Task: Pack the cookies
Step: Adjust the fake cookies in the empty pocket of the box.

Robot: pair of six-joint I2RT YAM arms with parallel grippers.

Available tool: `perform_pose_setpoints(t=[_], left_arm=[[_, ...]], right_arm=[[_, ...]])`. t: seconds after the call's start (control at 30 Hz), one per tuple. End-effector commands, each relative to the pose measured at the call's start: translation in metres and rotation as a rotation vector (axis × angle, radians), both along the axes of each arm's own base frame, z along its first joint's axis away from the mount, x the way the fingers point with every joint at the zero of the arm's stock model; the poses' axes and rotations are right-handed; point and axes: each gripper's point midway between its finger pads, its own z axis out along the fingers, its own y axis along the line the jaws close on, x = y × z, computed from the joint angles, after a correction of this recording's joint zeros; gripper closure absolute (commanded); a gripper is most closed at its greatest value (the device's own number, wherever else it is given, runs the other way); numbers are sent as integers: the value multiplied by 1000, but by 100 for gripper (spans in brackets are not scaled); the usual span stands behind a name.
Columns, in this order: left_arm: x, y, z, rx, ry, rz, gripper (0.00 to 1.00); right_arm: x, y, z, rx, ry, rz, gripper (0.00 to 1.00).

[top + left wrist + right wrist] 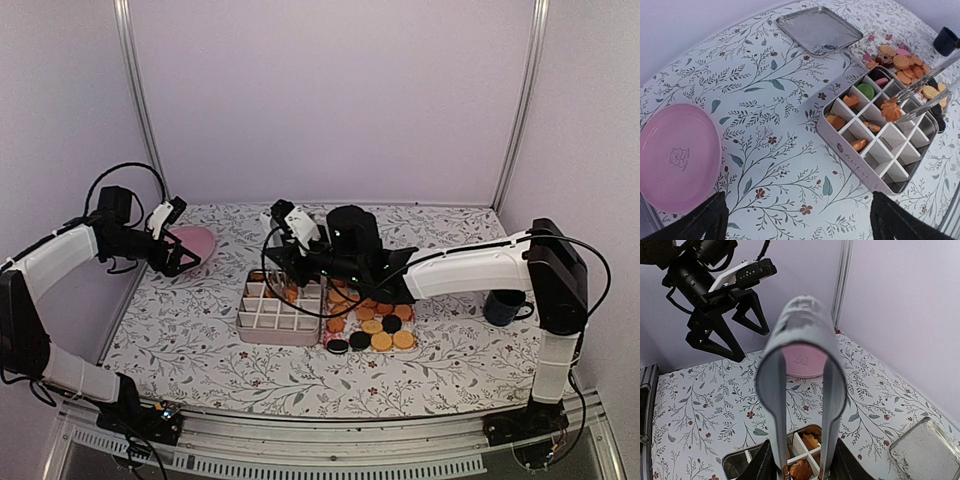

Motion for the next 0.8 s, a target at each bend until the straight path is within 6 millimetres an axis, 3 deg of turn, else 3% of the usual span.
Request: perform_pose_setpoints(t=[0.0,0.6,0.77], left_arm=[[2,2,10,7,-34,0,1],[1,3,13,16,-41,3,1],[1,3,12,15,-39,3,1]], right_arm=[[-1,6,12,26,-22,21,65],[-6,-1,-28,-50,43,30,63],[-10,-4,-22,-38,35,45,61]])
